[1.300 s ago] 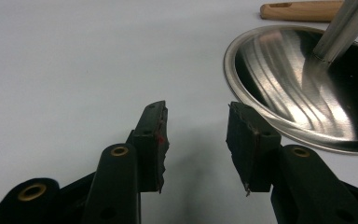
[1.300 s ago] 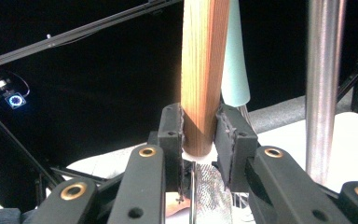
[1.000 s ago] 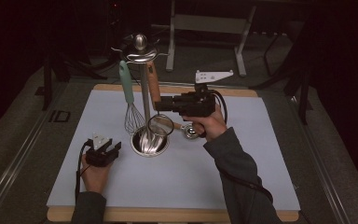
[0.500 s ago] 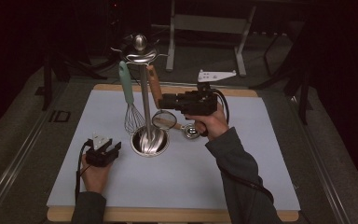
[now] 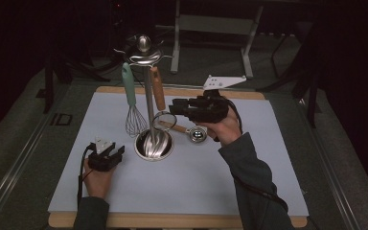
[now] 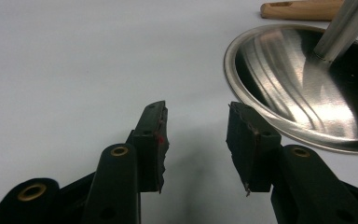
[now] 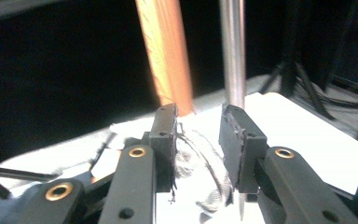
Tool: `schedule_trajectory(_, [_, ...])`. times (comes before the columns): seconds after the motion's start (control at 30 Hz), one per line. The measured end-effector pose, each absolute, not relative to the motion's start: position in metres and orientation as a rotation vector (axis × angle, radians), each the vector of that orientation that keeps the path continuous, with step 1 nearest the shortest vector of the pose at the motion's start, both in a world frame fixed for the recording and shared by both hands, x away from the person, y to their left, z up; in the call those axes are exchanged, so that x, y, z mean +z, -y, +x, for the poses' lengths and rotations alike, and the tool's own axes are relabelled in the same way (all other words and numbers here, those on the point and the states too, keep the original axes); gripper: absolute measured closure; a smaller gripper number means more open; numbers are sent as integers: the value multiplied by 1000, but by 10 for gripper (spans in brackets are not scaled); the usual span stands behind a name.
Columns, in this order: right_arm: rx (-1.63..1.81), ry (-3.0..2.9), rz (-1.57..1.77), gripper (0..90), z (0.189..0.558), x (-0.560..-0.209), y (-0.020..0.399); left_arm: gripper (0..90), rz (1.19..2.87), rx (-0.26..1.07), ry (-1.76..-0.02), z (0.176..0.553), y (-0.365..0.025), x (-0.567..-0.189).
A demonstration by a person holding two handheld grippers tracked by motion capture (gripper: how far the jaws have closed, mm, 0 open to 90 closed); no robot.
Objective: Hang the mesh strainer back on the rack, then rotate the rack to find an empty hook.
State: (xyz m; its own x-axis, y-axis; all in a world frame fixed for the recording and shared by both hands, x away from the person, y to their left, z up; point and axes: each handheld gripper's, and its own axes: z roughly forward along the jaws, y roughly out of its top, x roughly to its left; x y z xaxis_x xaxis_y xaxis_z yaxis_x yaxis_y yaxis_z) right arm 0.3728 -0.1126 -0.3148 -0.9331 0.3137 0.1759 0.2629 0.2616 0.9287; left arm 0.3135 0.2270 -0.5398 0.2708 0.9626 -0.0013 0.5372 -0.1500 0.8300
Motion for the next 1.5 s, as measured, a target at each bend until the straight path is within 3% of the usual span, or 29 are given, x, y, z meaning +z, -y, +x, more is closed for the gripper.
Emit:
schedule_trajectory(0.53, [1384, -2498, 619, 658, 367, -334, 113, 581, 1804, 728, -1364, 313, -227, -540])
schedule_trajectory(1.03, [1134, -2517, 686, 596, 365, -365, 129, 605, 1783, 759, -1341, 308, -226, -536])
schedule_trajectory(1.17, [1074, -2529, 726, 588, 361, -375, 140, 635, 1667, 736, -1308, 298, -232, -515])
schedule_trajectory(1.5, [988, -2538, 831, 590, 354, -417, 161, 740, 1576, 779, -1159, 279, -224, -468])
